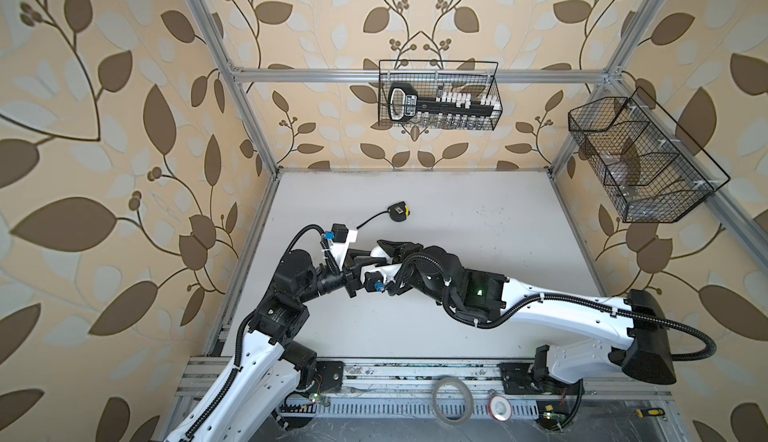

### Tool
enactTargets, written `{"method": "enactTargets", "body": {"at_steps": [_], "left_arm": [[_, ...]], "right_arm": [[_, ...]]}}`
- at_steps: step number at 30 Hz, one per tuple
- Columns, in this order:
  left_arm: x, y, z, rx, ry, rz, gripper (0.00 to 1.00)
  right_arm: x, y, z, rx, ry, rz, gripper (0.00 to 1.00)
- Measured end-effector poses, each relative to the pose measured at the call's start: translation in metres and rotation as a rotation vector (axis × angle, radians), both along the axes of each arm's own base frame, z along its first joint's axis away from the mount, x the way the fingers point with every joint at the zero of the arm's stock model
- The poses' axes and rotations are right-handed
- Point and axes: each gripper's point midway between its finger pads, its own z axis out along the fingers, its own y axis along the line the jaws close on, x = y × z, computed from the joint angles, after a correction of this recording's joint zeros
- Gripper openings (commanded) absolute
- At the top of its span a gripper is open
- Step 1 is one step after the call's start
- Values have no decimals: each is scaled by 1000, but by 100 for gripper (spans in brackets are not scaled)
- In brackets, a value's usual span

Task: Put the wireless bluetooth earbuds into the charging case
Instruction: 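Hold the round case with the left gripper while the right gripper grips its lid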

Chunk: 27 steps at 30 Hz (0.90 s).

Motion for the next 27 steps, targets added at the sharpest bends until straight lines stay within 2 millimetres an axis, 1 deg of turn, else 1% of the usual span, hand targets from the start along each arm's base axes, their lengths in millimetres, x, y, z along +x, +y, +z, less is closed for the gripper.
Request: {"method": "enactTargets", "body": {"at_steps": [4, 8, 14, 19, 24, 25, 27], "left_arm": [[-1, 1, 4, -6, -13, 3, 38], [-1, 2, 8, -15, -32, 9, 34], [1, 3, 9, -15, -33, 23, 30], [1, 3, 11, -20, -39, 28, 29], [1, 4, 18, -32, -62, 28, 29], [1, 4, 20, -34, -66, 28, 28], [1, 4, 21, -38, -71, 29, 23]], "right_arm": [[0, 2, 3, 20, 1, -6, 25], [0, 3, 7, 53, 11, -11, 25], [0, 3, 8, 80, 33, -17, 25], [-1, 3, 10, 101, 49, -21, 24], [-2, 3, 17, 138, 54, -22, 24], [-2, 3, 19, 144, 54, -22, 23], [-2, 3, 21, 154, 55, -22, 24]]}}
